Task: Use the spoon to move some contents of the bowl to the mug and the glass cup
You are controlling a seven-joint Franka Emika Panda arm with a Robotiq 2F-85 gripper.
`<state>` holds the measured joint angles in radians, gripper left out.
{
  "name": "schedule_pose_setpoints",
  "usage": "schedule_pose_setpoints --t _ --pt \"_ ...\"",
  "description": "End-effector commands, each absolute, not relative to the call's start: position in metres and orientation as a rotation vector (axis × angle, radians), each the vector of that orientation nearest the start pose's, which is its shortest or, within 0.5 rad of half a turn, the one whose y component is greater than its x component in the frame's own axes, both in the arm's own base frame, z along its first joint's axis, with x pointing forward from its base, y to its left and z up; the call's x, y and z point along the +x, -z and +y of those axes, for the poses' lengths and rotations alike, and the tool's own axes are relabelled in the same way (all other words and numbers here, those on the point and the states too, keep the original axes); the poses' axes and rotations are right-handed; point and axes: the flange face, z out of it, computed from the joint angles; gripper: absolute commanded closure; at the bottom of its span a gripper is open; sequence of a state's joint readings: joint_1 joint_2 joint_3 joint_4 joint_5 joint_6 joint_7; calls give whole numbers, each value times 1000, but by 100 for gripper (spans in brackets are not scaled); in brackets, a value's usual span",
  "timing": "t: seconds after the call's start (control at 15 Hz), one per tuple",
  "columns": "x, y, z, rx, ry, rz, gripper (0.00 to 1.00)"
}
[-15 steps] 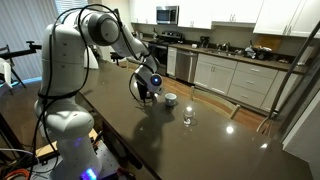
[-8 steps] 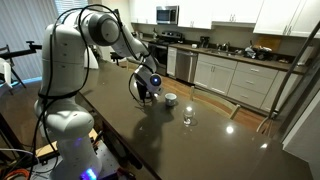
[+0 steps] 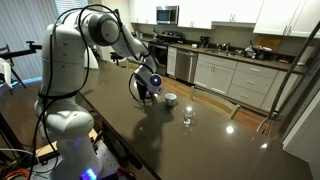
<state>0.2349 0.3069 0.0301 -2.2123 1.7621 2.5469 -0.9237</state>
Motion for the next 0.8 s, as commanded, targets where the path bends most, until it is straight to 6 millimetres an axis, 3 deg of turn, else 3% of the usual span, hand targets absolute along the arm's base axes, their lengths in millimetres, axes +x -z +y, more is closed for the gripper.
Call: schedule_pose_setpoints --t 0.0,0.07,0.2,0.73 --pt "528 -234 126 -2184 398 427 73" --pt "528 -234 126 -2188 397 428 72" --pt "527 -232 124 -2196 388 432 61" --pt "531 -227 110 -2238 393 394 11"
